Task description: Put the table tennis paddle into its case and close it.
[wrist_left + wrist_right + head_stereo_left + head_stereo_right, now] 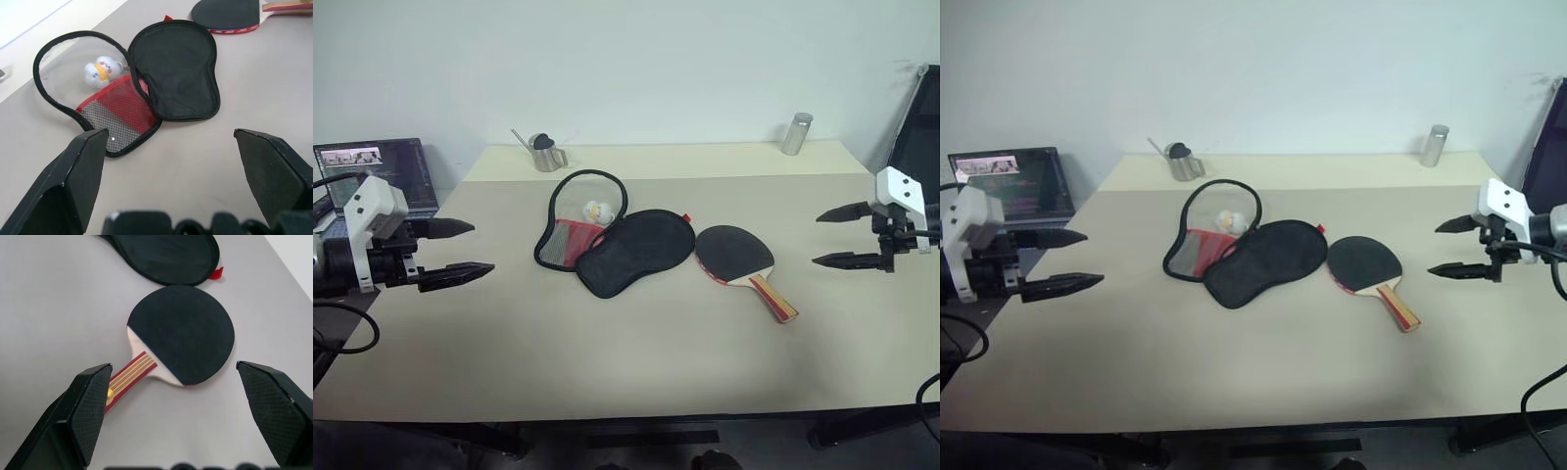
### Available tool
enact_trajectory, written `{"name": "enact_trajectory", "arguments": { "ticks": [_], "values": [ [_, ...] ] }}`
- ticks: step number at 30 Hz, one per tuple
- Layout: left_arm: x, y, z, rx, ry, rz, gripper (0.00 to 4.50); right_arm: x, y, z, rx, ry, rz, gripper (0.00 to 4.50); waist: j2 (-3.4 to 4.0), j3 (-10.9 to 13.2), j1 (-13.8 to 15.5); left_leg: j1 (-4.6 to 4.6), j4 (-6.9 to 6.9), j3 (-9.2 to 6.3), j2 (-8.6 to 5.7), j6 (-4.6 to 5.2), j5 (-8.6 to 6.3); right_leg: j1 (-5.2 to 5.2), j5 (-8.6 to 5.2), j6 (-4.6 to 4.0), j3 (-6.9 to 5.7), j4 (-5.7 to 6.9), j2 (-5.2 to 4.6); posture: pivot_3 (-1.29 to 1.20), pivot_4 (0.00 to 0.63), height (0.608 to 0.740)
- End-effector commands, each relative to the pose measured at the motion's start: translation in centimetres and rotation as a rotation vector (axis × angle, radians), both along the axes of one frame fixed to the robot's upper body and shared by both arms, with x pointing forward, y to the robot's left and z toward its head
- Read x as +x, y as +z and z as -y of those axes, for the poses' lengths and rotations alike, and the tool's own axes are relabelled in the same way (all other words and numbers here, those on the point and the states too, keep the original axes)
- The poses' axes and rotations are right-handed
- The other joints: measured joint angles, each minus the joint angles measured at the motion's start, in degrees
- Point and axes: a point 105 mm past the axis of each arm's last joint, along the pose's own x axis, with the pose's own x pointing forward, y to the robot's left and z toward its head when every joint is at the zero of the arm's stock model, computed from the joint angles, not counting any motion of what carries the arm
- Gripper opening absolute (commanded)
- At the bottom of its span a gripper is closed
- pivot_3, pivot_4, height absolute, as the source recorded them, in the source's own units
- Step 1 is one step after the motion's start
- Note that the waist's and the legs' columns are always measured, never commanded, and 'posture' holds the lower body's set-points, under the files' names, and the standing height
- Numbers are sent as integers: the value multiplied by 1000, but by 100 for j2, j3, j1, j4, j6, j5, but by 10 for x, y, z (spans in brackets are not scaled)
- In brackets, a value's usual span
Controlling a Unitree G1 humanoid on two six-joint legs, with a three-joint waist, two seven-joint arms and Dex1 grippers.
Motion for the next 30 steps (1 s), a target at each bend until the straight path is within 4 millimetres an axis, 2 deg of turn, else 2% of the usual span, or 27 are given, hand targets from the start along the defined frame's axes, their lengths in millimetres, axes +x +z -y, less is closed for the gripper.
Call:
{"name": "enact_trajectory", "arguments": {
  "ticks": [1, 6, 10, 13, 18, 20, 24, 30],
  "values": [
    [-1, 14, 0, 7, 7, 69, 4500, 0, 17, -3, 4, 15, 71, 4478, 0, 0, 0, 0, 0, 0, 0, 0, 0, 0, 0, 0, 0, 0, 0, 0, 150, 740],
    [0, 22, 0, -13, 27, 101, 4500, 1, 13, -5, 23, 16, 84, 4478, 0, 0, 1, 0, 0, 0, 0, 0, 0, 0, 0, 0, 1, 0, 0, 0, 150, 740],
    [30, 15, -8, -90, 165, 148, 4500, 5, 11, -3, 33, -8, 97, 4478, -1, -1, 21, 1, 2, -3, -1, 0, 0, 1, 0, 0, -3, 3, 0, 0, 150, 740],
    [76, 3, -13, -189, 346, 167, 4500, 2, 10, -3, 36, -11, 97, 4478, 0, -6, 88, 5, 7, -4, -6, -1, 1, 6, 1, 0, -5, 14, -1, 0, 150, 740],
    [133, -20, 3, -284, 538, 50, 4500, -4, 6, -2, 47, -31, 93, 4478, -23, -13, 167, -5, 23, -4, -21, 0, 3, -4, 2, 3, -4, 38, -5, 0, 150, 740],
    [144, -25, 10, -293, 575, 24, 4500, -6, 5, -1, 50, -37, 90, 4478, -26, -14, 174, -14, 27, -3, -23, 0, 3, -14, 2, 3, -4, 42, -5, 0, 150, 740],
    [166, -48, 28, -291, 652, -35, 4500, -12, 2, -1, 48, -52, 75, 4478, -27, -14, 144, -19, 26, 5, -20, -3, 4, -29, 2, 4, 3, 46, -8, 0, 150, 740],
    [175, -93, 45, -291, 776, -119, 4500, -24, 3, 0, 35, -76, 61, 4478, -29, -14, 125, -20, 26, 13, -19, -3, 4, -35, 1, 4, 11, 51, -9, 0, 150, 740]
  ]
}}
